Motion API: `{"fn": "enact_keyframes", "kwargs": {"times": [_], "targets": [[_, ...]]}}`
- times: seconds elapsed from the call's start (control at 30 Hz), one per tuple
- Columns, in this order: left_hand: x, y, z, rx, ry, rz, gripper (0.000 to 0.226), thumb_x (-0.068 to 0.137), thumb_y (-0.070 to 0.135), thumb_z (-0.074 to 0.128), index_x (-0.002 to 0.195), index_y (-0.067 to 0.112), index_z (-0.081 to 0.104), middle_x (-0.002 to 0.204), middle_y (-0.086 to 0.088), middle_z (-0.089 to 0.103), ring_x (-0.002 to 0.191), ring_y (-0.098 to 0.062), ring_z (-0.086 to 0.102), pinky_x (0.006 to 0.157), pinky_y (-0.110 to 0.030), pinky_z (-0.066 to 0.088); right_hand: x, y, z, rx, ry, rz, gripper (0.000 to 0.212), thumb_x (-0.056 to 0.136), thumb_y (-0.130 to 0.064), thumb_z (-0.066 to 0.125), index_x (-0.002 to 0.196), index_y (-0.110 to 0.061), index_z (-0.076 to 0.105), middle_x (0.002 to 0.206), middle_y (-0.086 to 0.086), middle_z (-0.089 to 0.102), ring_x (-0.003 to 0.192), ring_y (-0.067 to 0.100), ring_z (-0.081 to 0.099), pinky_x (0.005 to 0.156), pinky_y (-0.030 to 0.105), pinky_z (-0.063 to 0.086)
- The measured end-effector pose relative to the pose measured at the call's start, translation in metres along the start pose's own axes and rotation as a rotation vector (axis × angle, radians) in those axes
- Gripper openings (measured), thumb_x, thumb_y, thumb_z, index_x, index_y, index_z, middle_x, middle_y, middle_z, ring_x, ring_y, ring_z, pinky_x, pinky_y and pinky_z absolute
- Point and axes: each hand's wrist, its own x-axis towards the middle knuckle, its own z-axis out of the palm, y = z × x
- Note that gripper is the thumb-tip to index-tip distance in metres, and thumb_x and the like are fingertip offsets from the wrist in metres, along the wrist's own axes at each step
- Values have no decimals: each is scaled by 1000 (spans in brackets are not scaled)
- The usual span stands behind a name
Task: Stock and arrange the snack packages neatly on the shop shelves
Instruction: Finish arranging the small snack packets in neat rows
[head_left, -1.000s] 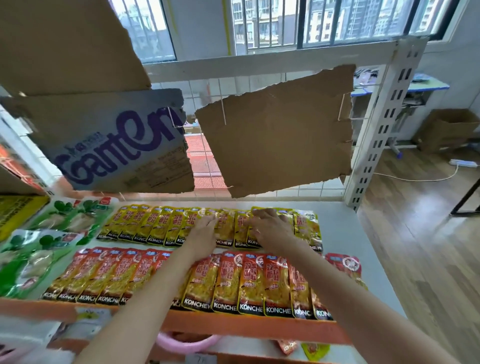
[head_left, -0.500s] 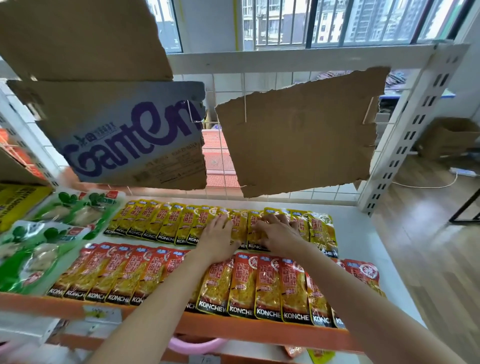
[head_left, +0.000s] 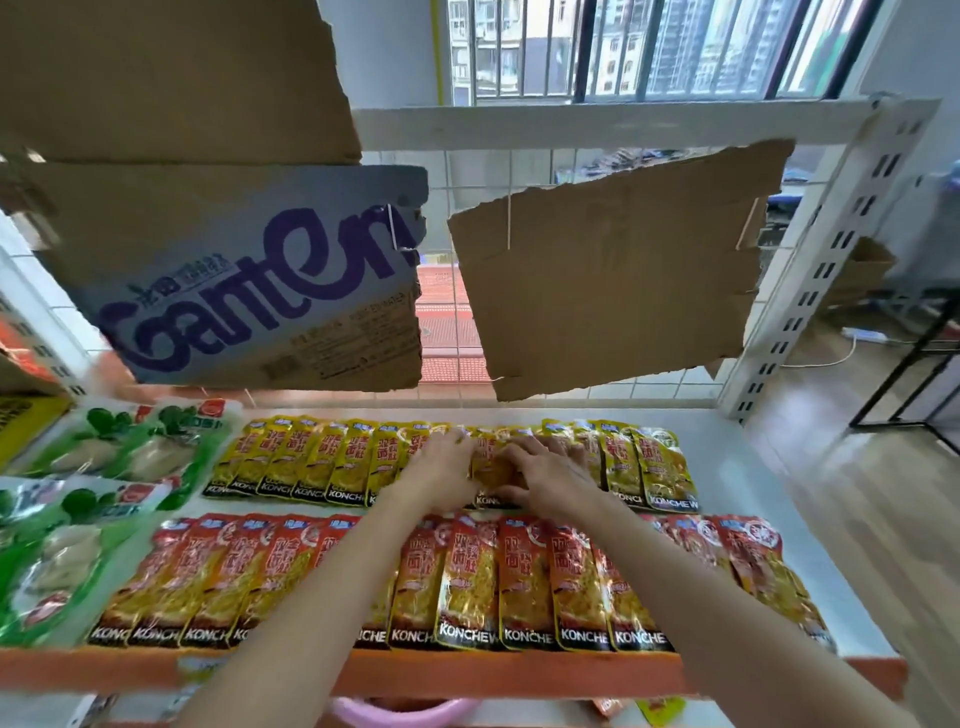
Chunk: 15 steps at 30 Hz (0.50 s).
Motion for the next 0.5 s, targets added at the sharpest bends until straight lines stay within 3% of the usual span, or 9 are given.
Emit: {"fn": "enact_keyframes", "kwargs": {"times": [0.1, 0.23, 0.4, 0.5], "targets": [[-7, -22, -4, -156, 108, -6, 55, 86, 18, 60, 137, 16, 41, 145, -7, 34, 134, -23, 30, 108, -33, 29, 2, -5, -2, -4, -9, 38, 46, 87, -54, 51, 130, -38, 40, 145, -9, 31, 133, 22, 22, 104, 49, 18], [-17, -46, -1, -62, 58, 5, 71, 85, 35, 65, 145, 20, 30, 155, -1, 20, 143, -22, 12, 117, -38, 15, 4, -9, 1, -14, -9, 64, 43, 90, -48, 49, 130, -35, 40, 146, -8, 27, 134, 22, 18, 104, 51, 17], [-16, -50, 5, -7, 54, 14, 73, 84, 39, 64, 145, 20, 29, 155, 0, 19, 142, -21, 15, 117, -40, 15, 5, -14, 9, -15, -26, 109, 43, 93, -45, 44, 133, -31, 37, 150, -7, 22, 139, 22, 12, 106, 57, 13], [-20, -44, 6, 28, 73, -12, 71, 85, 41, 63, 144, 21, 31, 155, 0, 20, 142, -21, 15, 117, -40, 16, 4, -18, 8, -58, -2, 82, 41, 94, -41, 44, 132, -27, 38, 148, -3, 26, 137, 22, 17, 106, 55, 14]]}}
